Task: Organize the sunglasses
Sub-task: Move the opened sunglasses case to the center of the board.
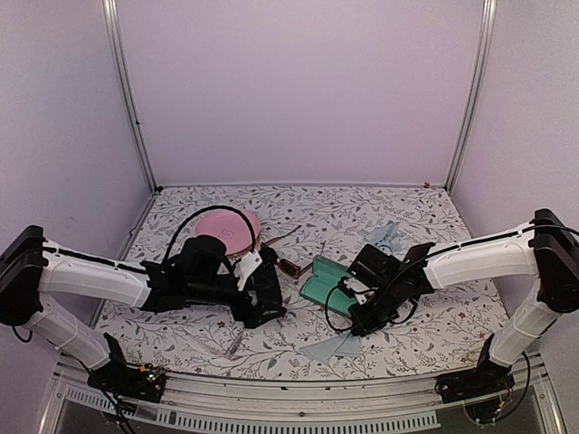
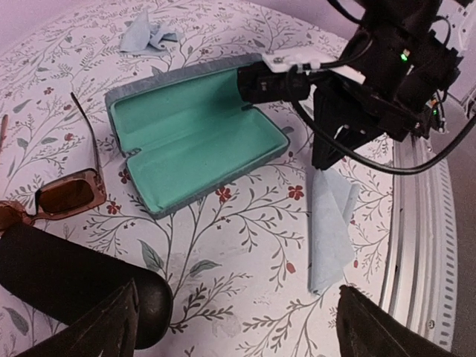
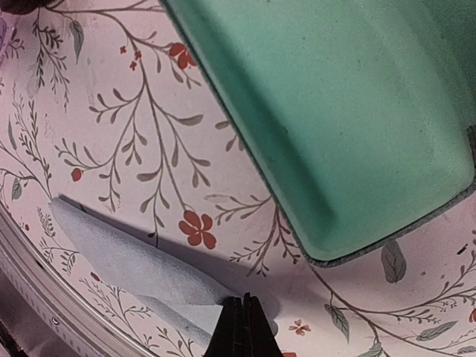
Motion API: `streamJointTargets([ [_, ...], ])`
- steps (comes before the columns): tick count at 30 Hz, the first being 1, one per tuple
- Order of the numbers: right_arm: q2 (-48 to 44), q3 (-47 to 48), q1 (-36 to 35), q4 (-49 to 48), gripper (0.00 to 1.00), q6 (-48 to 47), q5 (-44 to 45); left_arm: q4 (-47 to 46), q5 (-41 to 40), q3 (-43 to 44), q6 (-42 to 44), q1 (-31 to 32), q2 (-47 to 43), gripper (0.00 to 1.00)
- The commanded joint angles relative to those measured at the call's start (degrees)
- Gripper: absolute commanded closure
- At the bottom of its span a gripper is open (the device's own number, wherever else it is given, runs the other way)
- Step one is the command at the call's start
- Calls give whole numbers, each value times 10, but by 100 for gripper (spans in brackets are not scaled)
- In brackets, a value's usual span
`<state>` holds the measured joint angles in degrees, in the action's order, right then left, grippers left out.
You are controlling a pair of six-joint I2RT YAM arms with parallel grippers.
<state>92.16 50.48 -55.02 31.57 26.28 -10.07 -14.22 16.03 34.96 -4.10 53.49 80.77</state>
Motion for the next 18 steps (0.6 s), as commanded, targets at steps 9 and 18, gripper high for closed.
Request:
streamJointTargets([
  [9, 13, 15, 26, -10, 92, -7, 4, 0, -42, 47, 16, 94, 94, 7],
  [18, -49, -31, 41, -40, 76, 11, -31, -19, -80, 95, 46, 163, 167, 14],
])
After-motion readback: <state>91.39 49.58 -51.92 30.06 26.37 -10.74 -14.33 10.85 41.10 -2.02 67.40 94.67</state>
